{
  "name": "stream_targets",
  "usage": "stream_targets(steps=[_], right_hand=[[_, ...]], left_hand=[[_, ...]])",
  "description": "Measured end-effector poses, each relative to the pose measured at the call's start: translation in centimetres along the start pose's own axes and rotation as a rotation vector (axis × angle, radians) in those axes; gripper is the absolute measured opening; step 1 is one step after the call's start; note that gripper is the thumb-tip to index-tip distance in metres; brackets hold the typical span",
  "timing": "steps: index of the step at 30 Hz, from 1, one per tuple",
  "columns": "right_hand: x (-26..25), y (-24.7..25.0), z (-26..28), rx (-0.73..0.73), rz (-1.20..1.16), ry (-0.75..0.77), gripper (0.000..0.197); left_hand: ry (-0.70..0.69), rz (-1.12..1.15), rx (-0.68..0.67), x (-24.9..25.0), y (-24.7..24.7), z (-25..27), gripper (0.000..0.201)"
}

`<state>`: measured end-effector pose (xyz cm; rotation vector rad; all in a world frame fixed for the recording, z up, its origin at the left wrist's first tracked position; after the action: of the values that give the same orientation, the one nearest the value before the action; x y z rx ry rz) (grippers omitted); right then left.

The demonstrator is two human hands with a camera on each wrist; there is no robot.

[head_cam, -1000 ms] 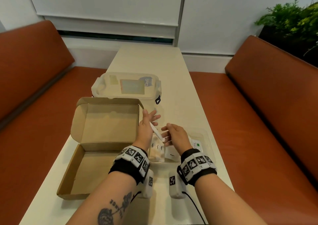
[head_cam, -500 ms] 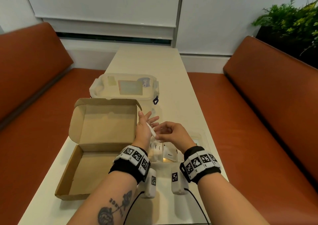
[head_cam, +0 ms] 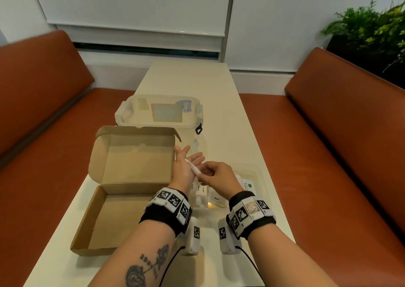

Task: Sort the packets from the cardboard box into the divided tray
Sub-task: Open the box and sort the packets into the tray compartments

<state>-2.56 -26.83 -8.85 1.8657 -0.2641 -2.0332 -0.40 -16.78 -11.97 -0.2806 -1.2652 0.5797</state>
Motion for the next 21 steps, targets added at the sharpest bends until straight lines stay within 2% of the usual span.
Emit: stream_targets(steps=[2,5,7,9,11,14,21], right_hand=[[0.4,1.0,-0.2,0.046,-0.046,-0.018,0.015],[0.6,3.2,-0.6,0.135,-0.102,-0.029,0.023],[0.4,4.8,-0.9,0.219,-0.098,-0.013,0.019],[-0.1,6.4,-1.0,0.317,-0.091,0.021,0.015],[-0.9,7.3,-1.2,0.37,-0.072,0.057,0.011],[-1.8,7.0,-1.6,0.346,-0.005,0.087,0.004],[-3.6,6.8,-1.5,0.367,0.073,0.171,0.005]], left_hand=[[-0.024,-0.103,-0.033,0.2,0.2,-0.1,0.058],[-0.103,-0.3,-0.068,0.7,0.6,-0.2,0.037],[-0.146,-0.311,-0.069,0.9,0.9,-0.3,0.018],[-0.145,-0.315,-0.082,0.7,0.9,-0.4,0.007],[-0.11,-0.348,-0.091,0.2,0.6,-0.5,0.006],[-0.069,-0.391,-0.082,-0.3,0.3,-0.7,0.011],[-0.045,-0.365,-0.051,-0.1,0.0,-0.7,0.016]])
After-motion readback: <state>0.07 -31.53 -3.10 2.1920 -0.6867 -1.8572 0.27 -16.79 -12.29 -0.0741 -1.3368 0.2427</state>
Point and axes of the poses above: each hand's wrist, its own z-axis away from the middle knuckle, its own y-axis out of the back of the hand, x = y × z, the point moved 10 cm from there along -z, towards the middle knuckle, and after that the axes turned 5 degrees about -y, right-handed, at the moved point
